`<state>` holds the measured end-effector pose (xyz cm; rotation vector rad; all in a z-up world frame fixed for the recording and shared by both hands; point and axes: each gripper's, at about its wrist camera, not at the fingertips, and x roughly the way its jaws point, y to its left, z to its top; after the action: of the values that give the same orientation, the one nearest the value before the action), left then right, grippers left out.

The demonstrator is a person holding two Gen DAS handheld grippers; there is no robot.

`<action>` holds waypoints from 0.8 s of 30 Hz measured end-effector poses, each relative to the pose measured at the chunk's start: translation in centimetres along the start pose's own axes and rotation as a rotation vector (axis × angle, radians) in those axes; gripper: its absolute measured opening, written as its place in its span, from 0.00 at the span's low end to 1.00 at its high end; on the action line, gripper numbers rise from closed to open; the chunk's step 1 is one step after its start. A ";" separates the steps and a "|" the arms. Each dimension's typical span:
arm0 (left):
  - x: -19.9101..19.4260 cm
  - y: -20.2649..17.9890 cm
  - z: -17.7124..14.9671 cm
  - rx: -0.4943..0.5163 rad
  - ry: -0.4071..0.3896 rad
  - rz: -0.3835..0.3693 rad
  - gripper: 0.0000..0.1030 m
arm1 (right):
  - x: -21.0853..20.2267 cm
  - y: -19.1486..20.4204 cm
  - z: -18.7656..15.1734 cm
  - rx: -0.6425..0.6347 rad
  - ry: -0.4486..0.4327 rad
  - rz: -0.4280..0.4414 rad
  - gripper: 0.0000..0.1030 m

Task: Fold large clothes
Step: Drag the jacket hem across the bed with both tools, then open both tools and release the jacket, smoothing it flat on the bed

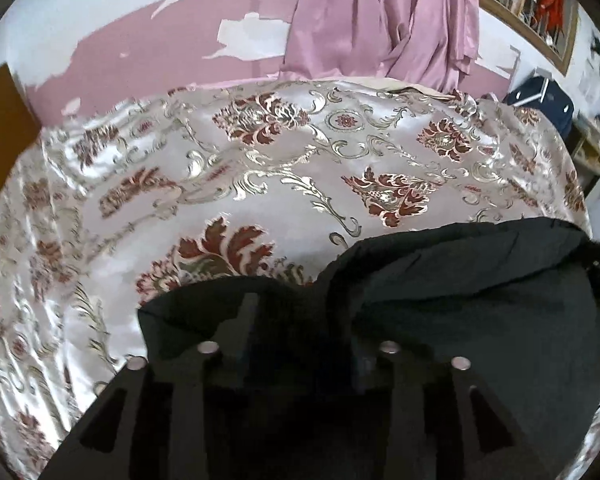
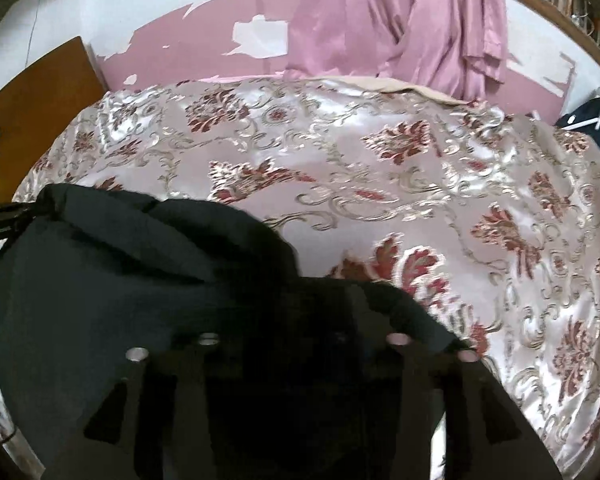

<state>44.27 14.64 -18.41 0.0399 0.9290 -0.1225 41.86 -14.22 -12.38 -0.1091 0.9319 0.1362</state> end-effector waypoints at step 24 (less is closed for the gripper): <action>-1.8 6.0 -0.5 -0.049 -0.012 0.179 0.73 | -1.8 -5.6 0.6 0.228 0.012 0.209 0.89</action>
<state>43.54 20.84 -17.44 0.0765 0.9114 0.0661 42.25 -19.79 -10.40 0.1998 0.9633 0.2216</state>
